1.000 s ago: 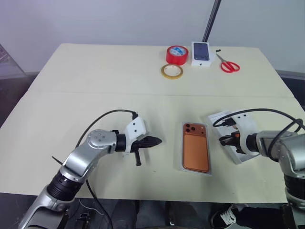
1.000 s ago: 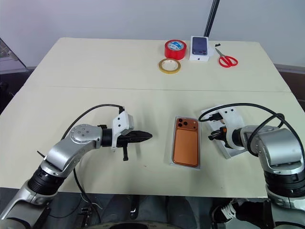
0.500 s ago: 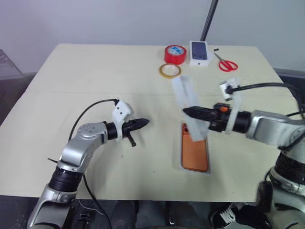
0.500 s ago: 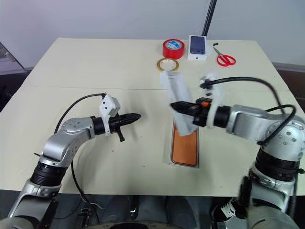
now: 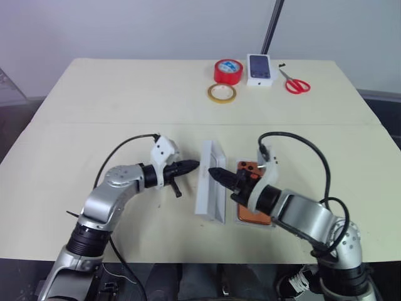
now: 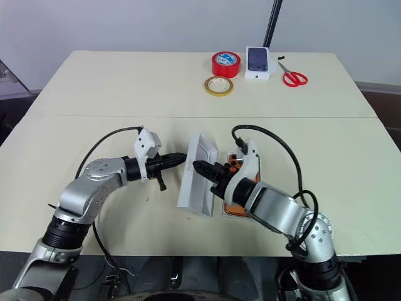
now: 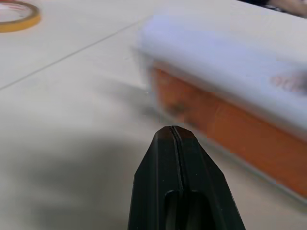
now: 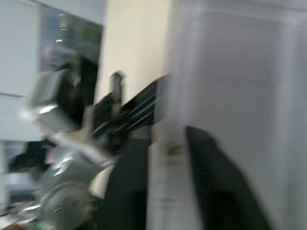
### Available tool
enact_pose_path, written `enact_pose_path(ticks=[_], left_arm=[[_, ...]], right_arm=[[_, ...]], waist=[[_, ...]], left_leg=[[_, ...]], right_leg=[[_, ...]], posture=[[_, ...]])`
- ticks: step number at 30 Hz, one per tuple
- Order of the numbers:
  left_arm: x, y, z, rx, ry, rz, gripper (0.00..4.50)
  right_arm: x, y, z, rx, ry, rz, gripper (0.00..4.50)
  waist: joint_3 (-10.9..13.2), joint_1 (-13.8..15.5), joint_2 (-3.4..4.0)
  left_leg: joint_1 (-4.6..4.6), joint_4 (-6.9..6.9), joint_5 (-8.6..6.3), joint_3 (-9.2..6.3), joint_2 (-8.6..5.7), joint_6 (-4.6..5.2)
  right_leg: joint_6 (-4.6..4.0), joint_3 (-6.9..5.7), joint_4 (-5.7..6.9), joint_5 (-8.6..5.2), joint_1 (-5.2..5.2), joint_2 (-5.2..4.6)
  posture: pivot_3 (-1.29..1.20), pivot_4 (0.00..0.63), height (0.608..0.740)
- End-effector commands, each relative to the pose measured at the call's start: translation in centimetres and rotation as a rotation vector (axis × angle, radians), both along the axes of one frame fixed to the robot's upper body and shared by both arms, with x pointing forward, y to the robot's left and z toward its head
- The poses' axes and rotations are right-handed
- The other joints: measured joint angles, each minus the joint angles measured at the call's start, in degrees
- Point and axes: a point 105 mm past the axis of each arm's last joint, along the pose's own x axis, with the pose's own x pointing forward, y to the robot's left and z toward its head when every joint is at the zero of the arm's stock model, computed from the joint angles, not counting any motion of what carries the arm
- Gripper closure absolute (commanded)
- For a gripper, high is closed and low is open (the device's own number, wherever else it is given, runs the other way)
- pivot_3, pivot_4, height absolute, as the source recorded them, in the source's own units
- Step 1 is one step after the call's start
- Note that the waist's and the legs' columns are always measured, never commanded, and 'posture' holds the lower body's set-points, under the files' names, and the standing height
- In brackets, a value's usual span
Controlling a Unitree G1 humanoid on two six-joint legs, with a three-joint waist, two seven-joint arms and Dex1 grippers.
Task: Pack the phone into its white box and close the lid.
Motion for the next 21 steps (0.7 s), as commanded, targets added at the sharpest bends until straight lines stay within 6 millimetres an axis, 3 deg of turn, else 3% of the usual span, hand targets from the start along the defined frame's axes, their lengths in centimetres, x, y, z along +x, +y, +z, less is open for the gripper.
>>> enact_pose_path(ticks=[1, 2, 4, 8, 11, 14, 17, 21], left_arm=[[-1.2, -2.0, 1.0, -0.021, -0.025, -0.099, 4.5], [-1.3, -2.7, 1.1, -0.024, -0.026, -0.124, 4.5], [-1.6, -3.9, 1.3, -0.031, -0.031, -0.163, 4.5], [-2.2, -6.5, 1.6, -0.037, -0.034, -0.246, 4.5], [-2.5, -7.7, 1.7, -0.042, -0.033, -0.279, 4.5], [-2.5, -8.7, 1.5, -0.042, -0.025, -0.286, 4.5], [-2.2, -9.2, 1.4, -0.042, -0.032, -0.274, 4.5], [-1.5, -8.8, 1.6, -0.051, -0.04, -0.23, 4.5]], right_arm=[[0.2, -0.8, 1.6, -0.04, -0.096, 0.04, 1.12], [0.4, -1.4, 1.9, -0.077, -0.124, 0.048, 0.59], [0.8, -2.6, 2.4, -0.149, -0.165, 0.063, 0.59], [1.9, -7.0, 3.2, -0.38, -0.19, 0.045, 0.59], [2.1, -10.0, 3.1, -0.547, -0.168, 0.022, 1.44], [2.2, -11.9, 3.0, -0.685, -0.184, 0.017, 3.03], [2.2, -12.7, 3.2, -0.783, -0.223, 0.032, 4.47], [1.9, -13.3, 2.5, -0.965, -0.263, 0.095, 4.47]], waist=[[0.0, 0.0, 0.03], [0.0, 0.0, 0.04], [0.0, 0.3, 0.04], [0.0, 0.5, 0.05], [0.0, 0.3, 0.06], [-0.1, 0.0, 0.12], [-0.1, 0.3, 0.16], [-0.1, 0.4, 0.19]], left_leg=[[0.0, -0.01, 0.0, 0.0, 0.0, 0.0], [0.0, -0.01, 0.0, 0.01, 0.0, 0.0], [0.0, 0.0, 0.0, 0.01, -0.02, 0.0], [-0.02, 0.03, 0.0, 0.01, -0.08, 0.02], [-0.02, 0.02, -0.01, 0.0, -0.09, 0.06], [0.0, 0.0, -0.01, 0.02, 0.01, 0.06], [0.01, 0.0, 0.0, 0.01, 0.02, 0.06], [0.0, 0.01, 0.0, 0.01, 0.01, 0.06]], right_leg=[[0.0, 0.0, 0.0, 0.0, 0.0, 0.01], [0.0, 0.0, 0.0, 0.0, 0.0, 0.01], [0.0, 0.0, -0.02, 0.0, 0.04, 0.03], [0.0, -0.01, -0.08, 0.0, 0.08, 0.01], [0.0, -0.01, -0.12, 0.0, 0.12, 0.01], [0.0, 0.01, -0.13, 0.0, 0.11, 0.05], [0.0, 0.01, -0.12, 0.0, 0.11, 0.07], [0.0, 0.01, -0.12, 0.0, 0.1, 0.07]], posture=[[0.0, 0.15, 0.717], [0.0, 0.15, 0.717], [0.0, 0.15, 0.717], [0.0, 0.15, 0.717], [0.0, 0.15, 0.717], [0.0, 0.15, 0.717], [0.0, 0.15, 0.717], [0.0, 0.15, 0.717]])
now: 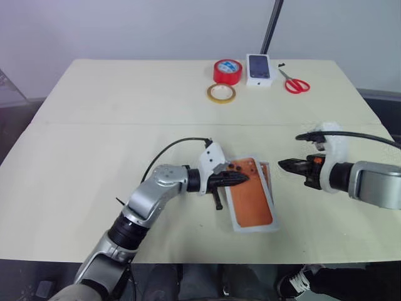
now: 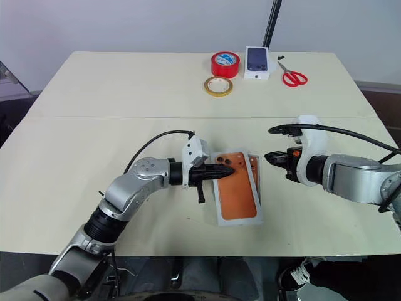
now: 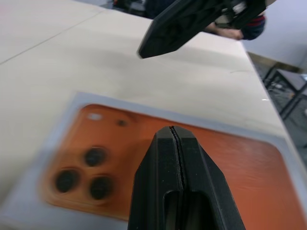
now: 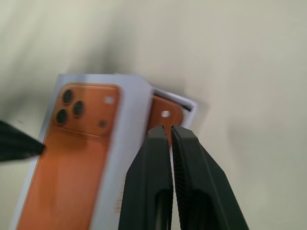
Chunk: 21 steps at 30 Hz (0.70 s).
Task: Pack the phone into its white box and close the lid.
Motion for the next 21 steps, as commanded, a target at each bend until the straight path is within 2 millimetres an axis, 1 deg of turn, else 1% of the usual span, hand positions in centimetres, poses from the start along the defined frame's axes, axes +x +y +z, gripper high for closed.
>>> enact_pose_path(ticks=[1, 3, 6, 9, 12, 14, 16, 19, 21], left_arm=[[0.7, 0.7, 1.2, -0.029, -0.032, 0.041, 4.5], [1.1, 1.8, 1.6, -0.033, -0.015, 0.072, 4.5], [1.3, 3.9, 1.6, -0.001, 0.038, 0.095, 4.5], [0.4, 5.7, 0.9, 0.076, 0.088, 0.065, 4.5], [-0.8, 6.6, -0.5, 0.173, 0.118, 0.01, 4.5], [-1.3, 6.4, -1.3, 0.222, 0.125, -0.018, 4.5], [-1.6, 5.8, -1.8, 0.252, 0.103, -0.042, 4.5], [-1.7, 4.8, -2.9, 0.306, 0.074, -0.071, 4.5], [-1.3, 4.1, -3.4, 0.325, 0.057, -0.067, 4.5]], right_arm=[[-0.6, -0.5, 0.1, -0.221, -0.05, 0.075, 4.47], [-0.9, -0.5, -0.4, -0.3, -0.051, 0.119, 4.47], [-1.3, -0.1, -0.7, -0.338, -0.061, 0.185, 4.47], [-1.8, 0.5, -0.9, -0.358, -0.066, 0.248, 4.47], [-2.0, 0.7, -1.3, -0.388, -0.063, 0.286, 4.47], [-1.9, 0.7, -1.6, -0.394, -0.061, 0.299, 4.47], [-1.8, 0.8, -1.7, -0.4, -0.064, 0.31, 4.47], [-1.8, 1.0, -1.9, -0.398, -0.066, 0.326, 4.47], [-1.8, 1.1, -2.1, -0.396, -0.064, 0.333, 4.47]], waist=[[0.0, 0.1, 0.05], [0.0, 0.1, 0.05], [0.0, -0.1, 0.05], [0.0, -0.1, 0.07], [0.0, 0.0, 0.07], [0.0, 0.3, 0.07], [0.0, 0.6, 0.07], [0.0, 0.8, 0.07], [0.0, 1.0, 0.07]], left_leg=[[0.0, 0.0, 0.0, 0.0, -0.01, 0.0], [-0.01, 0.0, 0.0, -0.01, -0.01, 0.0], [0.0, 0.0, 0.0, -0.01, 0.0, 0.0], [0.0, -0.03, 0.0, -0.01, 0.03, 0.0], [0.0, -0.02, 0.0, 0.0, 0.0, 0.0], [0.01, -0.01, 0.0, -0.01, -0.03, -0.01], [0.0, 0.01, 0.0, -0.02, -0.07, -0.01], [0.0, 0.01, 0.0, 0.0, -0.08, -0.01], [0.01, 0.01, 0.0, -0.01, -0.07, -0.01]], right_leg=[[0.0, 0.0, 0.0, 0.0, -0.01, -0.01], [0.0, 0.0, 0.0, 0.0, -0.01, -0.02], [0.0, 0.0, 0.0, 0.0, -0.02, -0.03], [0.0, 0.0, 0.0, 0.0, -0.04, 0.0], [0.0, 0.0, 0.0, 0.0, -0.03, -0.01], [0.0, -0.01, -0.02, 0.0, 0.0, -0.02], [0.0, -0.01, -0.02, 0.0, 0.02, -0.05], [0.0, -0.01, -0.03, 0.0, 0.02, -0.05], [0.0, -0.01, -0.02, 0.0, 0.01, -0.03]], posture=[[0.0, 0.15, 0.717], [0.0, 0.15, 0.717], [0.0, 0.15, 0.717], [0.0, 0.15, 0.717], [0.0, 0.15, 0.717], [0.0, 0.15, 0.717], [0.0, 0.15, 0.717], [0.0, 0.15, 0.717], [0.0, 0.15, 0.717]])
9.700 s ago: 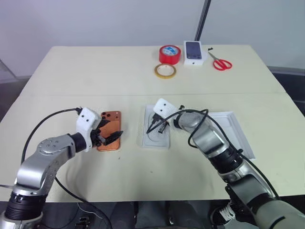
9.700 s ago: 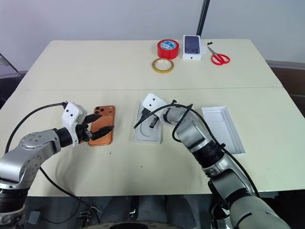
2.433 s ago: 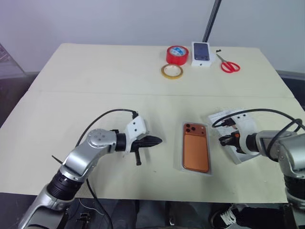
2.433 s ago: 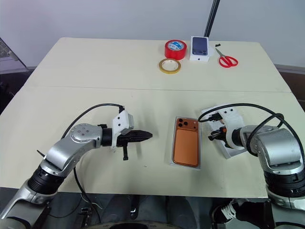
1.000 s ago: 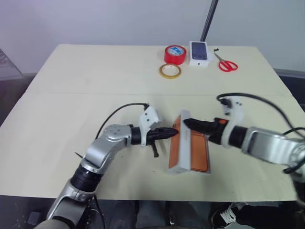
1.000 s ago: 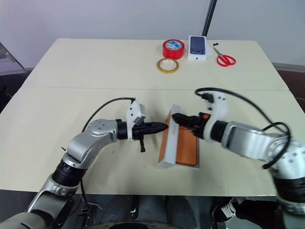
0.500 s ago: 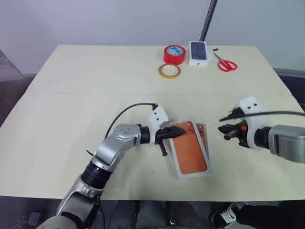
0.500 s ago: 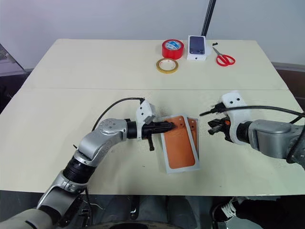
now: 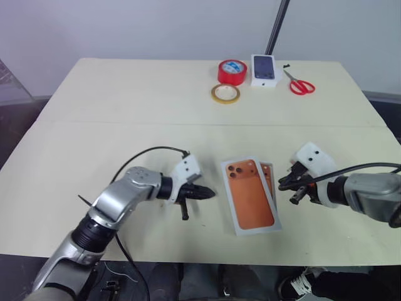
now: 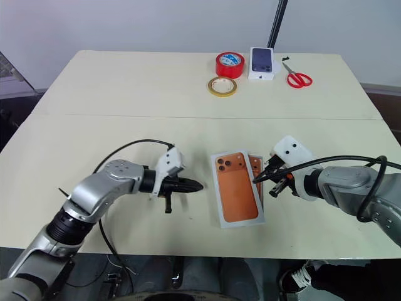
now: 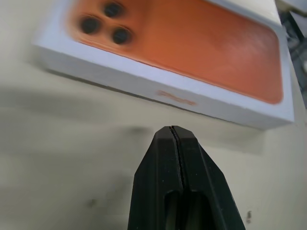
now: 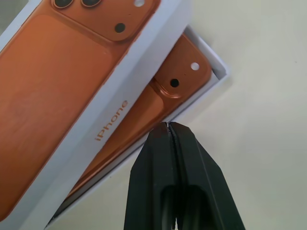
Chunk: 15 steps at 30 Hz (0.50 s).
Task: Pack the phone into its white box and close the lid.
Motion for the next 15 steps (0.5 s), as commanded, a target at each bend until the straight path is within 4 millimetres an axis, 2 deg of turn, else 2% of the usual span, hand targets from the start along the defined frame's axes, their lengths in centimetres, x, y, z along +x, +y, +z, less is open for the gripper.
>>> enact_pose_path(ticks=[1, 9, 15], left_arm=[[0.7, -1.5, 0.2, 0.009, -0.074, -0.018, 4.5], [2.2, -4.4, 1.7, -0.158, -0.045, 0.055, 4.5], [2.2, -5.2, 2.7, -0.215, -0.014, 0.063, 4.5]], right_arm=[[0.0, 0.6, 0.5, -0.007, -0.03, 0.033, 4.47], [-0.3, 1.0, -0.2, -0.008, -0.016, 0.043, 4.47], [-0.5, 1.1, -0.6, -0.015, -0.007, 0.039, 4.47]], waist=[[0.0, 0.1, -0.01], [0.0, 0.3, -0.01], [0.0, 0.3, 0.0]], left_leg=[[0.0, 0.0, 0.0, 0.0, 0.0, 0.0], [-0.01, 0.02, 0.0, 0.01, -0.01, 0.0], [-0.01, 0.02, 0.0, 0.0, -0.01, 0.0]], right_leg=[[0.0, 0.0, 0.0, 0.0, 0.01, 0.0], [0.0, 0.0, 0.02, 0.0, -0.01, -0.01], [0.0, 0.0, 0.03, 0.0, -0.01, 0.0]], posture=[[0.0, 0.15, 0.717], [0.0, 0.15, 0.717], [0.0, 0.15, 0.717]])
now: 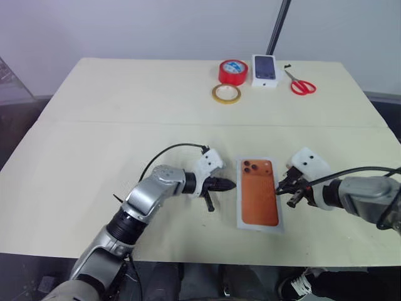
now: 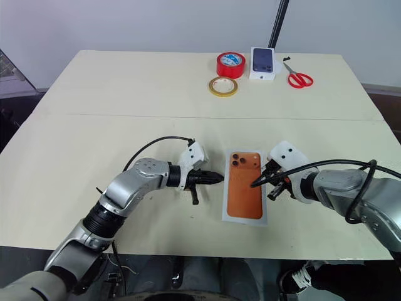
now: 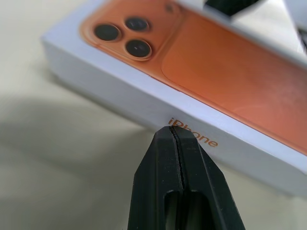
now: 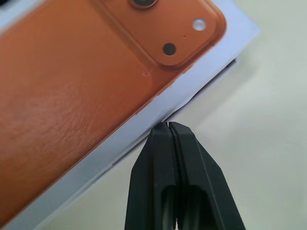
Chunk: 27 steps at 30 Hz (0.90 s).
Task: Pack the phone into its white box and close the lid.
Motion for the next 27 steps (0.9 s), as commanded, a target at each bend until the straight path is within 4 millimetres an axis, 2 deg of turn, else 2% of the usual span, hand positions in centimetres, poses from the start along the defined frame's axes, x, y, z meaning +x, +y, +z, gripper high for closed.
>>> enact_pose_path(ticks=[1, 14, 27], left_arm=[[-0.4, -1.0, 1.8, -0.064, -0.024, -0.038, 4.5], [-0.6, -1.4, 1.4, -0.048, -0.012, -0.043, 4.5], [-0.6, -1.1, 0.3, -0.006, 0.0, -0.038, 4.5]], right_arm=[[-0.4, 1.3, 0.7, 0.014, -0.033, 0.057, 4.47], [0.5, 0.8, 0.4, 0.02, -0.05, 0.002, 4.47], [0.6, 0.3, -0.2, 0.018, -0.044, -0.024, 4.47]], waist=[[0.0, 0.0, 0.0], [0.0, 0.0, 0.0], [0.0, 0.0, 0.0]], left_leg=[[0.0, 0.0, 0.0, 0.0, 0.0, 0.0], [0.0, 0.02, 0.0, 0.0, -0.01, 0.0], [0.01, 0.02, 0.0, 0.0, -0.01, 0.0]], right_leg=[[0.0, 0.0, 0.0, 0.0, -0.01, 0.0], [0.0, 0.0, 0.01, 0.0, 0.01, 0.0], [0.0, 0.0, 0.01, 0.0, 0.01, 0.0]], posture=[[0.0, 0.15, 0.717], [0.0, 0.15, 0.717], [0.0, 0.15, 0.717]])
